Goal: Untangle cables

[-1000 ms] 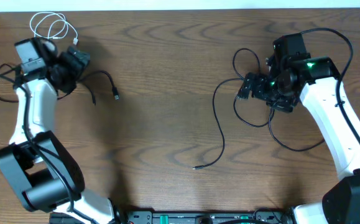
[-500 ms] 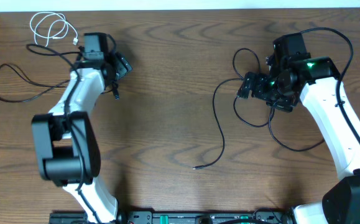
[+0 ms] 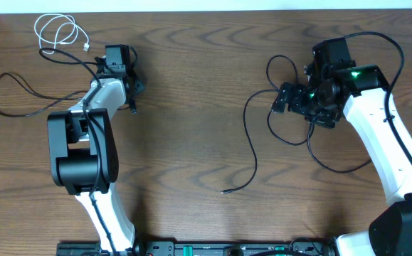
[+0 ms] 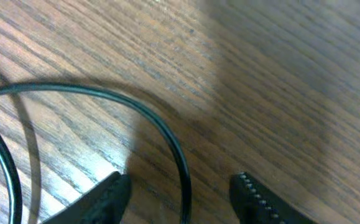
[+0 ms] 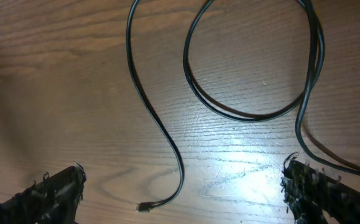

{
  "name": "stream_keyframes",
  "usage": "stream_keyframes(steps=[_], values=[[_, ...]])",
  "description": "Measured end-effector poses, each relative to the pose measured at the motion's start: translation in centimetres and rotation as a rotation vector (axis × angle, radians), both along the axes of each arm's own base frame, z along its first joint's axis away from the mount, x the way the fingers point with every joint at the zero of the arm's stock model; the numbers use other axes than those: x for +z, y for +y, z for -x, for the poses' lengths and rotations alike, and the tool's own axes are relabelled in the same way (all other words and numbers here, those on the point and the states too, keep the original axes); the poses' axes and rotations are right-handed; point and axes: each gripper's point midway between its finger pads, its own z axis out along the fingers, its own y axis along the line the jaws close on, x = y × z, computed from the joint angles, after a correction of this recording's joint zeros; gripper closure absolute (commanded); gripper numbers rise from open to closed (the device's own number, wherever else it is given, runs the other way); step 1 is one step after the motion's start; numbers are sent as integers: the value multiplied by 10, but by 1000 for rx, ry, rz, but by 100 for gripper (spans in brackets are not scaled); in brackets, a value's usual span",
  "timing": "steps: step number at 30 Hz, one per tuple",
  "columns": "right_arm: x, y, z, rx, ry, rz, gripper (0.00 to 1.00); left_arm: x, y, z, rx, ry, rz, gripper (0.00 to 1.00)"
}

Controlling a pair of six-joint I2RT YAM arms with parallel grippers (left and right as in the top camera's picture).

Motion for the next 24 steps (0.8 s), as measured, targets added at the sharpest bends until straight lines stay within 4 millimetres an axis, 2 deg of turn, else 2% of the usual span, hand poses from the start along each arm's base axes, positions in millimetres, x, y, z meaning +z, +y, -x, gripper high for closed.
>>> stream_keyframes(steps=[2,3,6,9,12,15,17,18,21,24], values=[[0,0,0,0,0,0,1,0,0,0,-2,0,-3,57],[0,0,0,0,0,0,1,0,1,1,-1,5,-5,64],[0,0,0,0,1,0,1,-4,8,9,12,37,-4,64],[-1,0,2,0,9,2,1,-5,18,15,40,54,0,45],[-1,0,2,0,10,2,1,2,30,18,66,50,2,31],[-1,0,2,0,9,2,1,30,37,17,86,-2,-1,24],[-1,0,2,0,8,2,1,60,37,16,86,-57,-5,20],[-1,0,2,0,8,2,1,89,34,16,80,-113,-5,17],[0,0,1,0,4,1,1,134,19,22,36,-189,48,7],[1,1,-3,0,-15,-3,1,160,-8,34,-48,-217,170,6]])
